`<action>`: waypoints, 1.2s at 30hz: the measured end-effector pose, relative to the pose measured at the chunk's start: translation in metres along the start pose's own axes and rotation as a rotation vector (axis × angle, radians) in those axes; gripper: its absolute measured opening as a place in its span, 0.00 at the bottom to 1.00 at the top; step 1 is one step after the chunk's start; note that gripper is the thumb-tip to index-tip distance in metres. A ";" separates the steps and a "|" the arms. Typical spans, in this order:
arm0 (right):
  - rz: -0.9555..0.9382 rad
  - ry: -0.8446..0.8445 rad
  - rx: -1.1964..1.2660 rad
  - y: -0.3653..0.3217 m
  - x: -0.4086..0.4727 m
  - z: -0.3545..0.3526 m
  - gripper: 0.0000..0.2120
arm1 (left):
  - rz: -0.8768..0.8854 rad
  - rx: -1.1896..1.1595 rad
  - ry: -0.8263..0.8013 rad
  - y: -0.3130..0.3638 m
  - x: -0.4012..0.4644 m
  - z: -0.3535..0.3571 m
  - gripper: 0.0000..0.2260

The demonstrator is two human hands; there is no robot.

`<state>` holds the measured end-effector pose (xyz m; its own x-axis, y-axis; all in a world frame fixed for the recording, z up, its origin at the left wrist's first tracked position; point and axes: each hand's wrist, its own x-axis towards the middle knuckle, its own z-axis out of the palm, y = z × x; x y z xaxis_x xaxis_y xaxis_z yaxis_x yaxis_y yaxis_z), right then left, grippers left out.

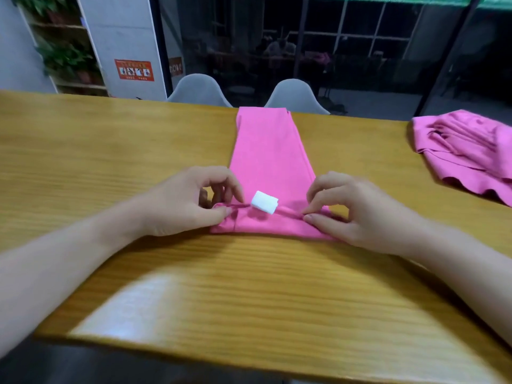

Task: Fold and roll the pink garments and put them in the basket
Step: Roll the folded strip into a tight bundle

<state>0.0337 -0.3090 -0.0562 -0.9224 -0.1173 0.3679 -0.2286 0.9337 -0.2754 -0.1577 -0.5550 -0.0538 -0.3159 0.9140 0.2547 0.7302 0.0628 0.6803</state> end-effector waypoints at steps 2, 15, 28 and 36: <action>0.013 -0.037 0.015 -0.001 -0.002 -0.002 0.13 | 0.060 0.053 0.021 -0.002 -0.002 -0.002 0.10; 0.187 0.108 0.097 0.000 0.008 0.011 0.03 | 0.150 0.377 0.099 -0.004 -0.002 0.003 0.09; 0.091 0.067 -0.062 0.006 0.008 0.011 0.11 | -0.118 0.199 -0.004 -0.017 0.025 0.003 0.20; 0.233 0.135 0.137 0.011 0.015 0.017 0.04 | -0.036 0.269 0.192 -0.023 0.016 0.003 0.06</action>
<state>0.0119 -0.3057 -0.0685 -0.9072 0.1496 0.3933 -0.0640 0.8747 -0.4803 -0.1773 -0.5406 -0.0673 -0.4345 0.8184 0.3761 0.8421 0.2209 0.4921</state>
